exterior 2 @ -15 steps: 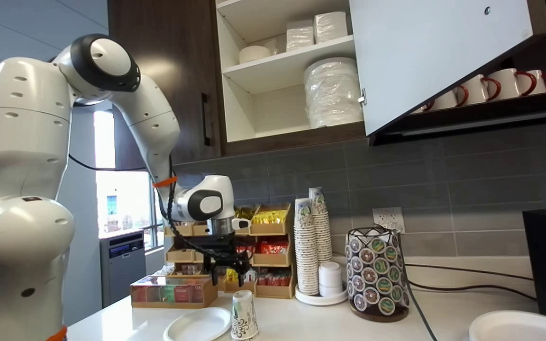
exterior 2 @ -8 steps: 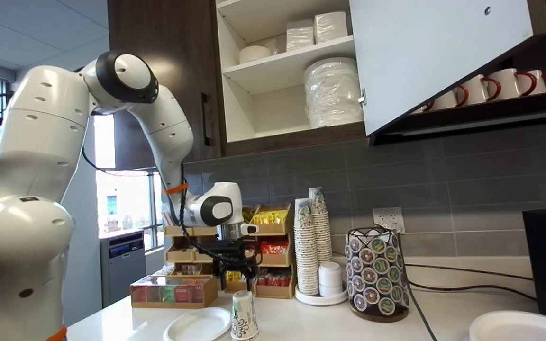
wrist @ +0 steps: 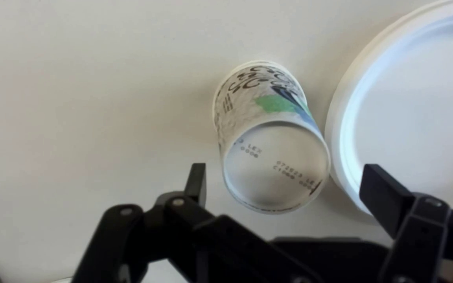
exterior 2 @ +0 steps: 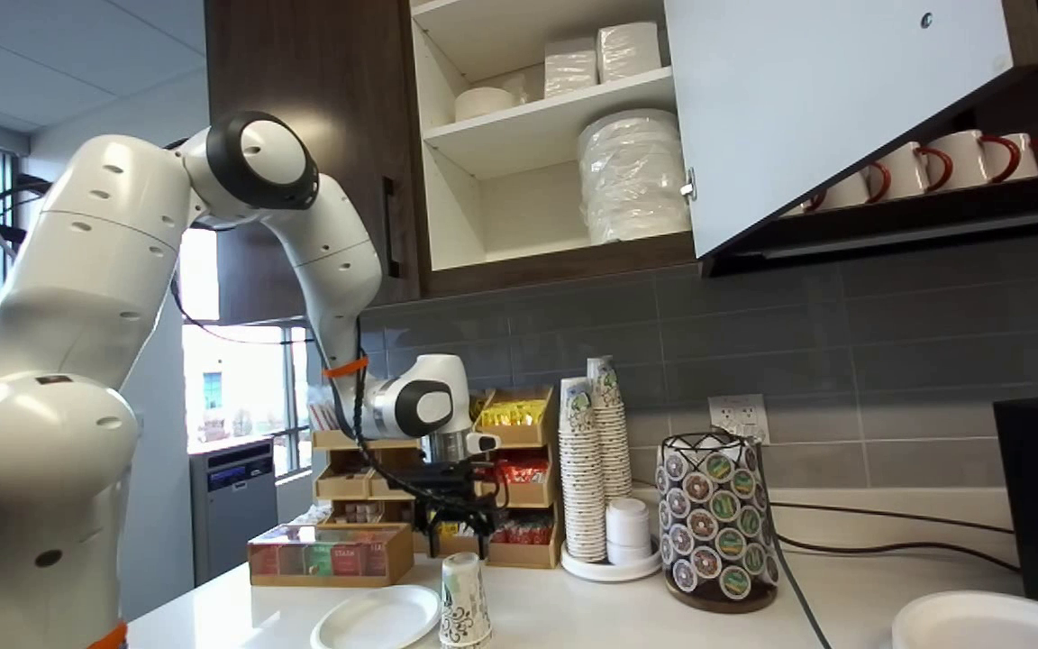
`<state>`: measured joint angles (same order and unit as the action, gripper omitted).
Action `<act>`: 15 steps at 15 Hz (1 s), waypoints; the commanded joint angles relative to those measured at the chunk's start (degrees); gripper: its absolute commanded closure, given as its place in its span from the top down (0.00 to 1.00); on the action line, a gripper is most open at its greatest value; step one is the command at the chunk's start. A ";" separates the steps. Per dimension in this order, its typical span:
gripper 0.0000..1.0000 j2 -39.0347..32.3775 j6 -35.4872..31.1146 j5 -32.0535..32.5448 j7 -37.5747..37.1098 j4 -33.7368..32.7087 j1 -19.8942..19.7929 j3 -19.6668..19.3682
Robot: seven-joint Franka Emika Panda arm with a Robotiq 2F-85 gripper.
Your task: Unstack the two coffee cups on the counter
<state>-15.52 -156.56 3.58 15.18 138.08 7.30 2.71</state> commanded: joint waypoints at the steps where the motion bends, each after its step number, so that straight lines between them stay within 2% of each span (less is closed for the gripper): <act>1: 1.00 -1.29 1.04 2.19 -2.45 -1.17 -0.79 0.60; 13: 1.00 -1.38 1.18 3.61 -3.88 -1.36 -0.79 0.26; 15: 0.92 -1.46 1.16 3.72 -3.95 -1.45 -0.90 0.29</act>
<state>-16.32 -156.54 5.42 13.03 137.49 7.00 2.69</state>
